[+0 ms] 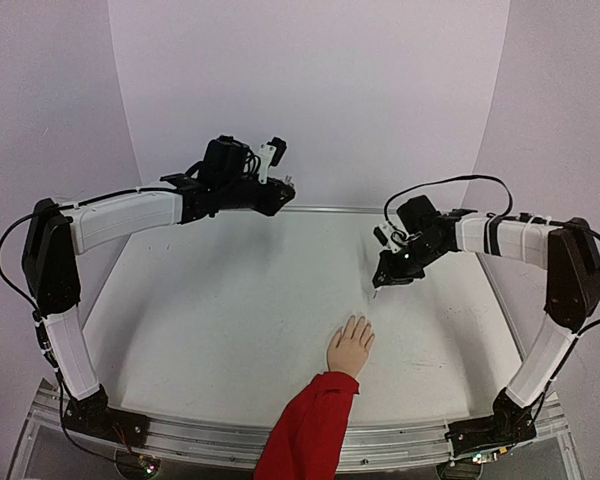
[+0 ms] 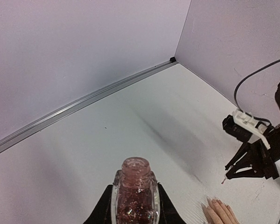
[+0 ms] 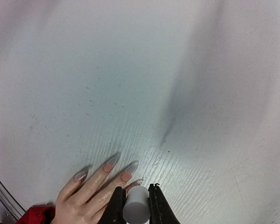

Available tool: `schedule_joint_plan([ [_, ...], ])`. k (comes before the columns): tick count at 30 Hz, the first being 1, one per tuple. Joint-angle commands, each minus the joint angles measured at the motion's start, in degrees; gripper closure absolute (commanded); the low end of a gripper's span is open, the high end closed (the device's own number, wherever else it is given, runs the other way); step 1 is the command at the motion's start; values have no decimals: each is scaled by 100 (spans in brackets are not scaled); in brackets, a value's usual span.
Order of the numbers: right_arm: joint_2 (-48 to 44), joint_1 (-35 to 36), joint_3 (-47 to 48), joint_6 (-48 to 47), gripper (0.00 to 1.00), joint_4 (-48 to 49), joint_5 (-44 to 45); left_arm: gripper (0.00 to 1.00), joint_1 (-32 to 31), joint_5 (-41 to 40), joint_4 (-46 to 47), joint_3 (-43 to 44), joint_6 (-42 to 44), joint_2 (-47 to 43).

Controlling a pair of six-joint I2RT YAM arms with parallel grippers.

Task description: Paint the nails

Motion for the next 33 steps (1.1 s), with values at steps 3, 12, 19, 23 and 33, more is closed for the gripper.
schedule_joint_plan([
  [3,-463,-96,671,126,100,-84,225,100,33,234,382,-15,50,-685],
  [12,-814,-85,648,-29,100,548,-61,100,33,1802,404,-1547,270,-1879],
  [19,-1164,394,745,276,100,1177,-857,100,33,2932,443,-2800,1077,-3065],
  [23,-1075,1006,1291,375,100,1393,-1368,100,33,3299,437,-3222,1388,-3420],
  [33,-970,1732,2129,482,100,1627,-1852,100,23,3864,435,-3324,1611,-3495],
])
